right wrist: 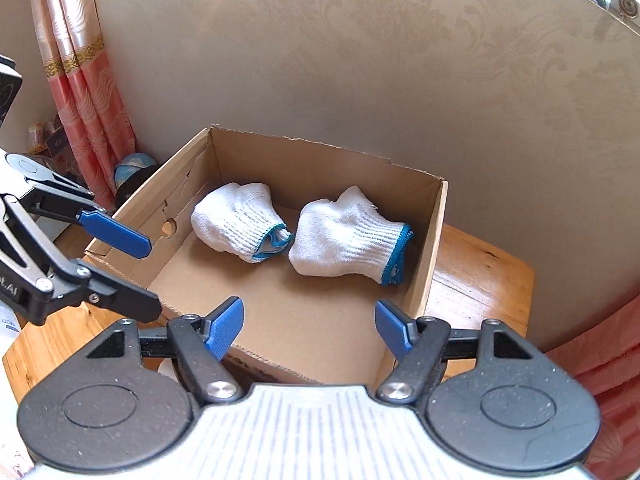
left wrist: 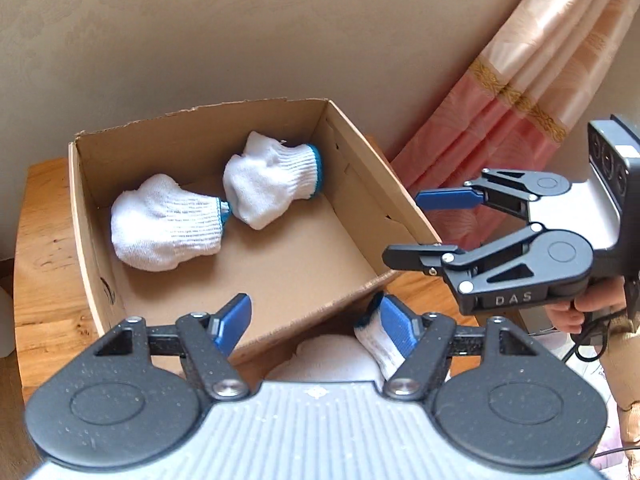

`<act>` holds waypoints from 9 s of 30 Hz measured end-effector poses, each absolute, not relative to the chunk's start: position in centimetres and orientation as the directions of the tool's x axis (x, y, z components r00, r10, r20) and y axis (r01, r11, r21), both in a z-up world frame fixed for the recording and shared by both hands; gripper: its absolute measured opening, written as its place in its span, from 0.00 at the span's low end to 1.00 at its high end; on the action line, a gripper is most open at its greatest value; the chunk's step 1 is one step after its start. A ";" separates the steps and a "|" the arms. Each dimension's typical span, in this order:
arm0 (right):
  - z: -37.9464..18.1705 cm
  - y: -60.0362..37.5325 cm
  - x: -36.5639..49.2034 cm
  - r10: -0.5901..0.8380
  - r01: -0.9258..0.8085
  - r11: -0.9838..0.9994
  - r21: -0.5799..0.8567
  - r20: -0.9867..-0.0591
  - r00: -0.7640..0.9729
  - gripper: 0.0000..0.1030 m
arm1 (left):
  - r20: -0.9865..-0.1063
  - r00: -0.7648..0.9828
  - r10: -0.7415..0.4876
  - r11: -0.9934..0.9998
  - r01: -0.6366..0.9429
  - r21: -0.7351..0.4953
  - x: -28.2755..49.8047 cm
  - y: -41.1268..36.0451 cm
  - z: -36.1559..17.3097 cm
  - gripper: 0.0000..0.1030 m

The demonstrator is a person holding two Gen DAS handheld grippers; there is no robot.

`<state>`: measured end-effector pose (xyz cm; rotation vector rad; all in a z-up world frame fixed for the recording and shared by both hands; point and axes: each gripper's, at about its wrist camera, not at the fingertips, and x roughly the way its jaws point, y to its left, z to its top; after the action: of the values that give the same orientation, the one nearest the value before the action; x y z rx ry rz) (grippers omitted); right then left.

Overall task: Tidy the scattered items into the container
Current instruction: 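Raise both tools out of the box and move toward the remaining gloves, then lower the left tool onto a blue-cuffed glove while the right tool approaches it, then close the left tool on the glove while the right tool holds its cuff, then lift the held glove with both tools and carry it over the box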

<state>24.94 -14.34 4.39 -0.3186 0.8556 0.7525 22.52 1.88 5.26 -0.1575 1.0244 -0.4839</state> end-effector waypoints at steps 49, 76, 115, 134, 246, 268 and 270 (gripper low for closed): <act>-2.6 -21.5 19.6 0.428 -0.568 0.803 0.178 -0.836 0.343 0.83 | -0.795 0.258 -0.550 0.815 0.374 -0.442 15.6 -3.9 -3.7 0.75; -1.4 -14.8 17.8 0.527 -0.707 0.671 0.221 -0.813 0.247 0.83 | -0.845 0.424 -0.325 0.931 0.298 -0.209 13.9 2.8 -1.8 0.76; -6.5 -9.4 16.3 0.551 -0.791 0.560 0.247 -0.824 0.134 0.75 | -0.810 0.440 -0.388 0.916 0.086 -0.392 17.5 4.9 -6.1 0.66; -4.3 -9.9 14.1 0.548 -0.788 0.578 0.213 -0.817 0.181 0.69 | -0.784 0.455 -0.422 0.898 0.089 -0.431 15.4 4.8 -4.2 0.59; 6.0 -5.2 25.2 0.596 -0.786 0.606 0.121 -0.723 0.348 0.69 | -0.744 0.568 -0.352 0.933 0.144 -0.331 27.4 6.5 7.1 0.60; 2.4 -4.0 26.9 0.556 -0.771 0.610 0.184 -0.793 0.250 0.70 | -0.810 0.484 -0.331 0.940 0.097 -0.327 29.3 6.4 3.5 0.60; 2.2 -4.0 27.1 0.554 -0.766 0.612 0.196 -0.797 0.239 0.70 | -0.817 0.477 -0.325 0.943 0.096 -0.319 29.5 6.2 3.3 0.60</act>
<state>27.05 -3.98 2.16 -0.2557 0.9682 0.9173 29.48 6.22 3.32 -0.2430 1.0451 -0.2603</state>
